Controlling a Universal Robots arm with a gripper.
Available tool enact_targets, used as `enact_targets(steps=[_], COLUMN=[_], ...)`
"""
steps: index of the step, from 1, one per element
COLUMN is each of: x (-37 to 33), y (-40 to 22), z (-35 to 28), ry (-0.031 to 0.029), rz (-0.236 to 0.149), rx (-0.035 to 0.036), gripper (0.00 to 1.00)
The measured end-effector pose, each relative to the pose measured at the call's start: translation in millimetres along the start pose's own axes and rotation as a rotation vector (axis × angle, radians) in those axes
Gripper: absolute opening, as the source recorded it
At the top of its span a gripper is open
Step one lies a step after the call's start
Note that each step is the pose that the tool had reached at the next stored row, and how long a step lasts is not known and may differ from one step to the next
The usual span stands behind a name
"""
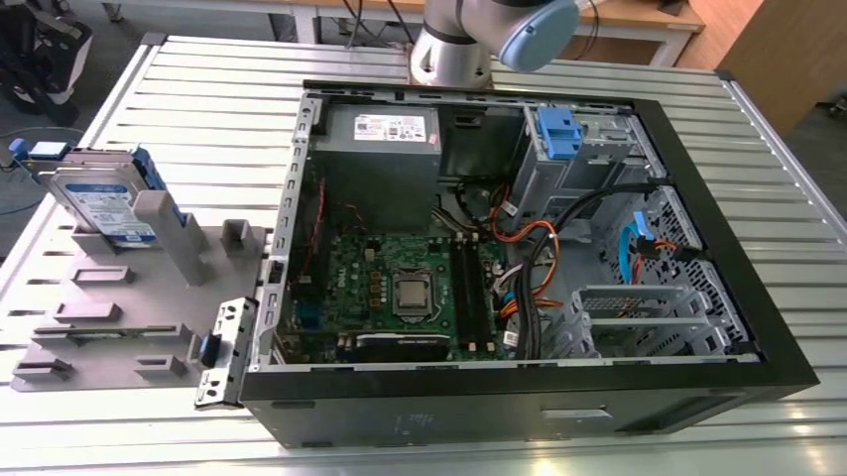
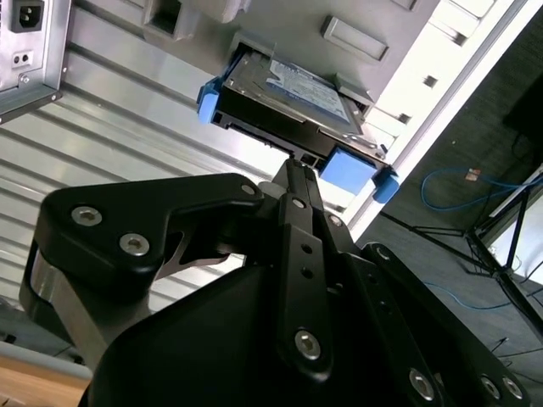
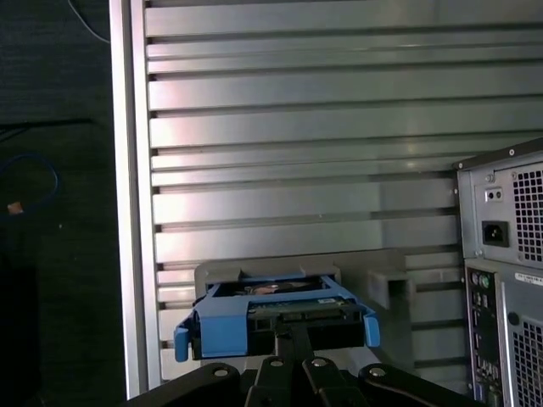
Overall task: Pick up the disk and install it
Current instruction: 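Reach for the disk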
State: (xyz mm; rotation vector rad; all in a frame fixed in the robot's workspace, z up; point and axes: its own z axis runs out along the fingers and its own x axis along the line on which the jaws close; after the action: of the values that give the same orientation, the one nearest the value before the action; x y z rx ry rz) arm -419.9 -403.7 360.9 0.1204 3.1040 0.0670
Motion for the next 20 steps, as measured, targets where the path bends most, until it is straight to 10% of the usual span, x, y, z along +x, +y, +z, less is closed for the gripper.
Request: enact_targets(steps=[20], x=[3.5], y=[-12.1], z=[19.3], ry=[0.0], rz=[0.0], rx=[0.0022], gripper=[0.11])
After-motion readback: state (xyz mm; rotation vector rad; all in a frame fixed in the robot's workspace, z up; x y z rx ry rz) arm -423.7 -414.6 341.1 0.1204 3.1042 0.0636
